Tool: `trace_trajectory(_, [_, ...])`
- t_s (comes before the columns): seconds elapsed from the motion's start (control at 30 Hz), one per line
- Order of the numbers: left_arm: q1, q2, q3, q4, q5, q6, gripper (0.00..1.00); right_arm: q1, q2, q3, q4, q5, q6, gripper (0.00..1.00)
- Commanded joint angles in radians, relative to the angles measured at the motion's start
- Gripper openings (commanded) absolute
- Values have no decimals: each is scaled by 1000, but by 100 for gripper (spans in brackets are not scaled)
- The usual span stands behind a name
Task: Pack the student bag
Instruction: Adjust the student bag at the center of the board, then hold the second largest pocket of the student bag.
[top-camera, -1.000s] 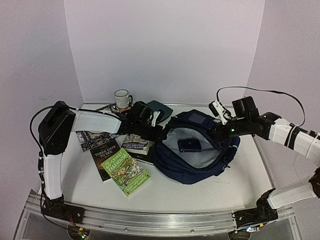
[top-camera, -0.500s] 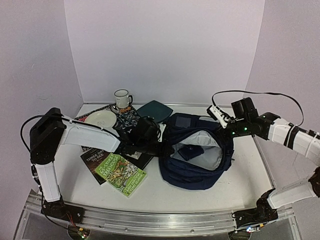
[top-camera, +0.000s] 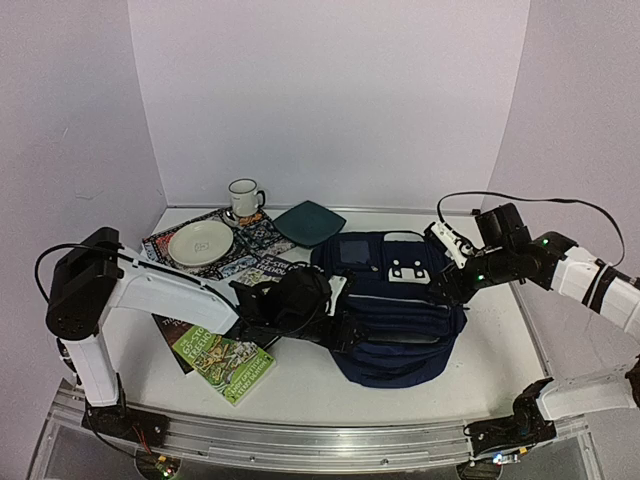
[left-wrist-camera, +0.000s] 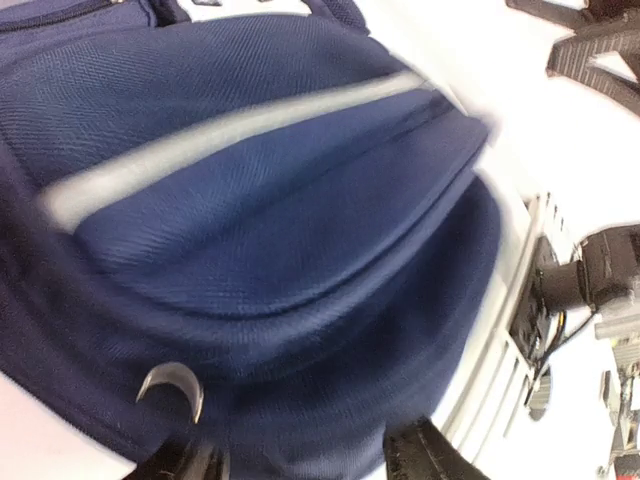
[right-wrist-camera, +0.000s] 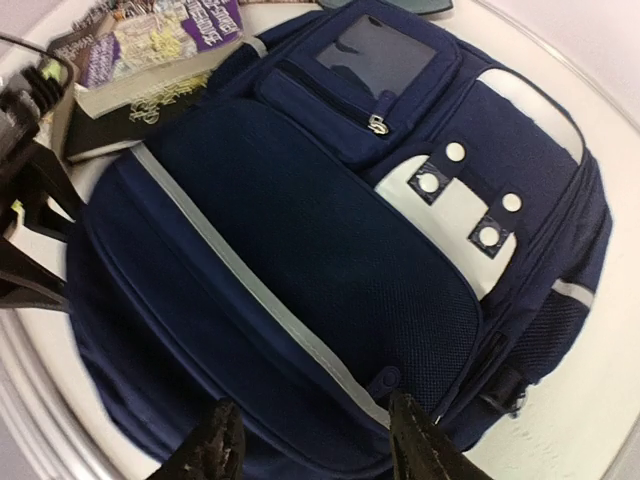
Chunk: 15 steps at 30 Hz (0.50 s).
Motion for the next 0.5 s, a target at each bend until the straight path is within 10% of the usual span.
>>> trace_trajectory(0.0, [-9, -166, -60, 48, -29, 41, 58, 6, -10, 102, -92, -77, 94, 57])
trace_trajectory(0.47, [162, -226, -148, -12, 68, 131, 63, 332, 278, 257, -85, 161, 231, 63])
